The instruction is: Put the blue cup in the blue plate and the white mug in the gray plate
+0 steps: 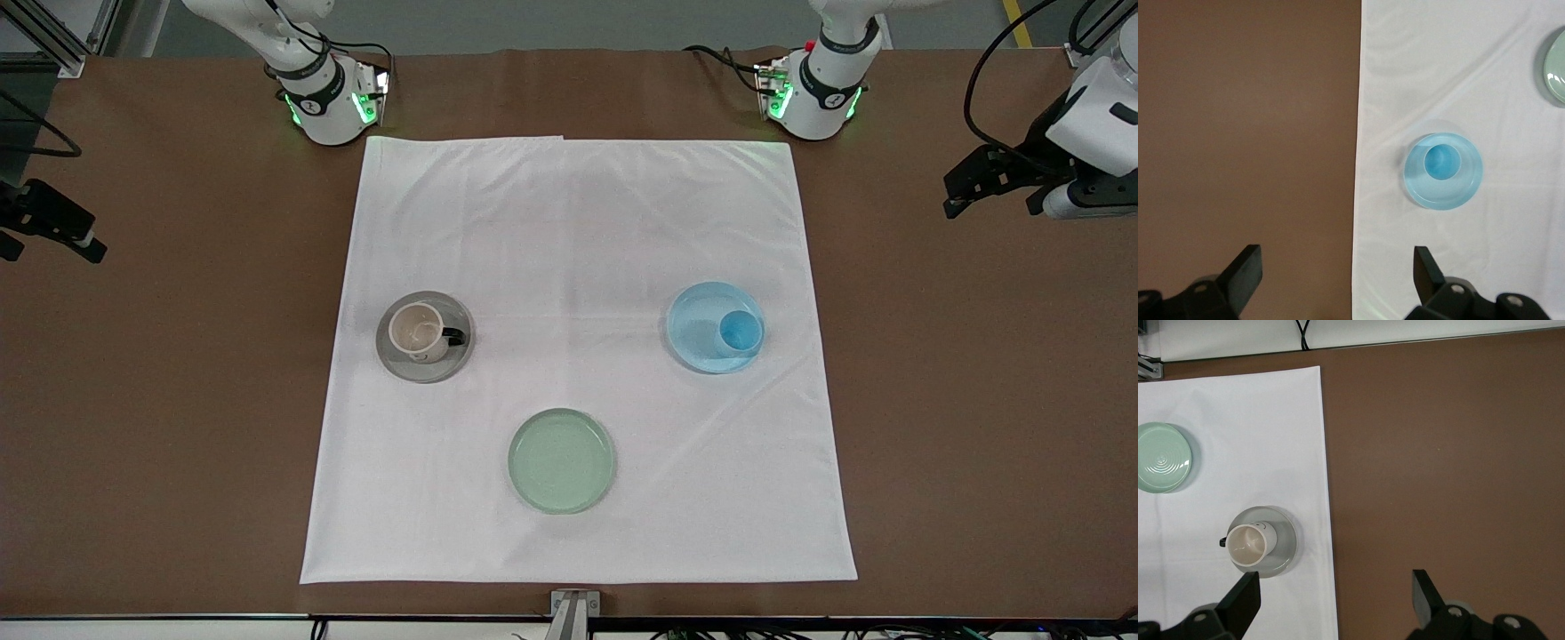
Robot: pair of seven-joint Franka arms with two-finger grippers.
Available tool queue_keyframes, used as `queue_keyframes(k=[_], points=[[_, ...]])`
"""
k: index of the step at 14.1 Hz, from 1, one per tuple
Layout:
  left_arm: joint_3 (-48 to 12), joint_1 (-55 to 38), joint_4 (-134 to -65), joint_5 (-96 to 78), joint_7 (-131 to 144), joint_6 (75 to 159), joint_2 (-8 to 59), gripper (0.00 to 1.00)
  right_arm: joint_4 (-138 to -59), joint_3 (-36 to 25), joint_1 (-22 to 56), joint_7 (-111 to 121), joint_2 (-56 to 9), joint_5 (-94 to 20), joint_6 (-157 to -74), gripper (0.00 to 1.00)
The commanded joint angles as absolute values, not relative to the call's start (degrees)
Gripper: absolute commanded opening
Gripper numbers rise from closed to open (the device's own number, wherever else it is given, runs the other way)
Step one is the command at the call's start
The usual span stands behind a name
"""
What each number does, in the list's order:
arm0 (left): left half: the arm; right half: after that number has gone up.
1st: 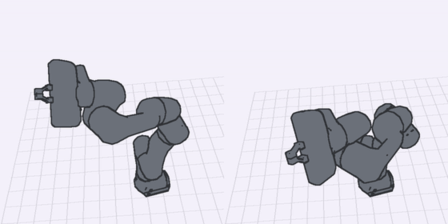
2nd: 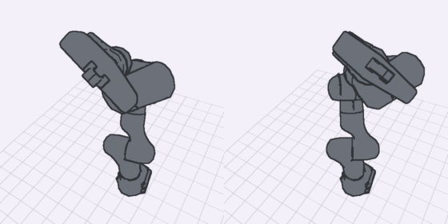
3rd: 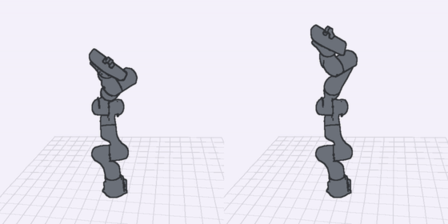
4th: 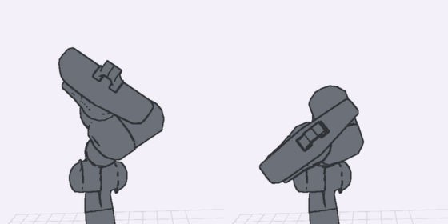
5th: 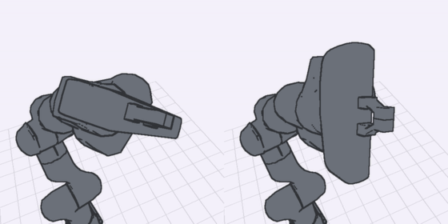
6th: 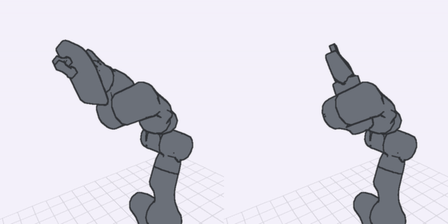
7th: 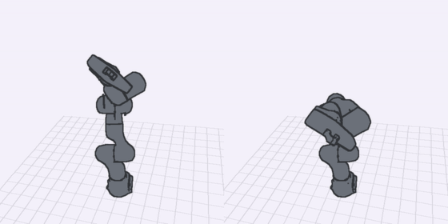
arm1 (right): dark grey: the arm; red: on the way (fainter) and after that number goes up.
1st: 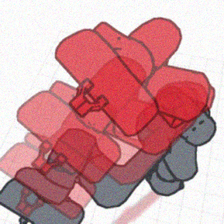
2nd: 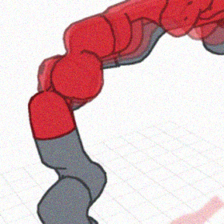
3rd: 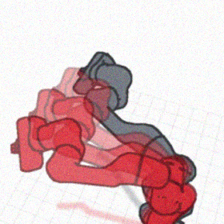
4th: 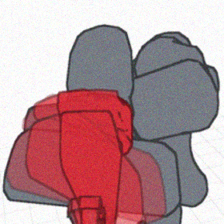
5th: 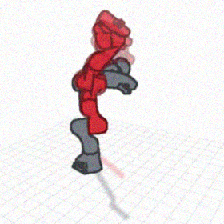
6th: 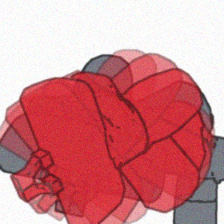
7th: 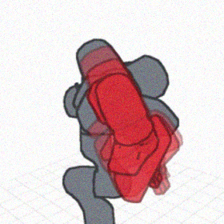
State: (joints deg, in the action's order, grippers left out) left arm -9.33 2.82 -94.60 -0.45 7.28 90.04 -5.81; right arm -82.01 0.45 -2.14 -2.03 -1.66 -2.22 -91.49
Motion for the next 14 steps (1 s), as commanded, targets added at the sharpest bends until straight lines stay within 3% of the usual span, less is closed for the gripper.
queue_keyframes(k=[1, 14], points=[[-9.2, 3.0, -94.6, -1.8, 7.8, 89.3, -6.3, 1.0, -81.7, 1.6, -3.3, -1.4, -1.4, -1.8, -90.8, 1.0], [-9.0, 3.1, -91.9, -1.7, 7.9, 88.2, -5.0, 1.0, -81.7, 1.8, -2.4, 0.1, -1.4, 2.6, -90.2, 1.0]])
